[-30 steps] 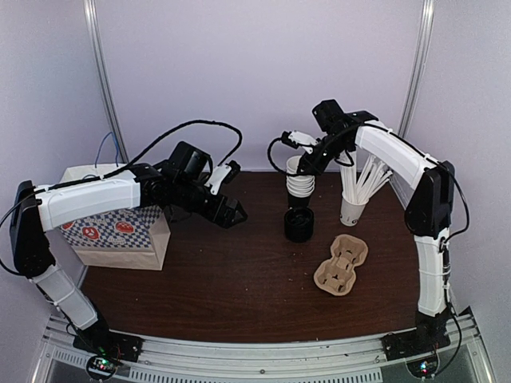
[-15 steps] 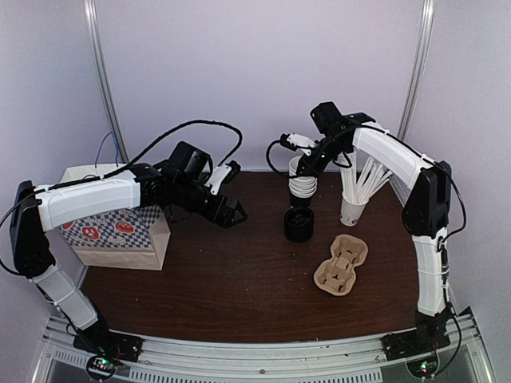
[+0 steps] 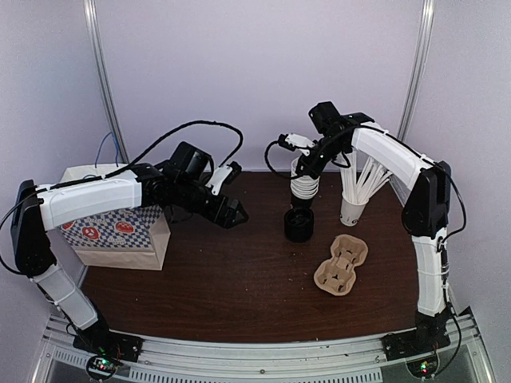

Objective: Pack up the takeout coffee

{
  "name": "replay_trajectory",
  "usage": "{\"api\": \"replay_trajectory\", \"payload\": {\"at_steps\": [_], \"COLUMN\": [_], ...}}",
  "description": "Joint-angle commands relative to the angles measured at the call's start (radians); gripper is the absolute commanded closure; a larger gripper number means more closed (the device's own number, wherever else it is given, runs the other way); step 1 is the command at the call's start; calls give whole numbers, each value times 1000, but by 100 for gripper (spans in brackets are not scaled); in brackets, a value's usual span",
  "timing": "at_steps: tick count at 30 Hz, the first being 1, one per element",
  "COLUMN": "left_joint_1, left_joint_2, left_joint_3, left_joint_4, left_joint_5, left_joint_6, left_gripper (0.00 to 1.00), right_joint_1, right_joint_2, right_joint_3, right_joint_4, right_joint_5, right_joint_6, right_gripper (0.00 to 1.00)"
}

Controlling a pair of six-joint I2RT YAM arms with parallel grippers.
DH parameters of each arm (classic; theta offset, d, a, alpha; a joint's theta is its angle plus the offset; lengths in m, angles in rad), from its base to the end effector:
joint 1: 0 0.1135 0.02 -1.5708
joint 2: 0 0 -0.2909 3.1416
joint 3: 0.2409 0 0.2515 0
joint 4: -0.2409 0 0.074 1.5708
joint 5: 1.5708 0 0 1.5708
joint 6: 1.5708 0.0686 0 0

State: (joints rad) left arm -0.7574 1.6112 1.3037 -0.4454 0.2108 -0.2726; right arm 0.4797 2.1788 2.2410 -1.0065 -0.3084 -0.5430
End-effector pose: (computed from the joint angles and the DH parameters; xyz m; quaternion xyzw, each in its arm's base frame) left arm 0.2704 -0.2754 0.2910 0.2596 0.8757 -0.2788 0.2966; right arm 0.4410 0.2529 0.3144 -0.5013 0.7966 0.1364 0.3090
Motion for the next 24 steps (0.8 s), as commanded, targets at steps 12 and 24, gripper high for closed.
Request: {"api": "replay_trajectory", "payload": {"at_steps": [12, 24], "left_joint_1": [5, 60], "left_joint_2": [21, 204], "left_joint_3": [28, 154], "left_joint_4": [22, 430], "left_joint_5": [23, -110], "left_joint_6": [-34, -637], "left_gripper": [13, 12], "right_joint_1": [31, 38], "right_joint_2": [-107, -108], "right_joint_3": [57, 39], "right_joint_4": [64, 56], "right_joint_5": [70, 63], "right_joint_6": [-25, -21], "right_gripper": [100, 100]}}
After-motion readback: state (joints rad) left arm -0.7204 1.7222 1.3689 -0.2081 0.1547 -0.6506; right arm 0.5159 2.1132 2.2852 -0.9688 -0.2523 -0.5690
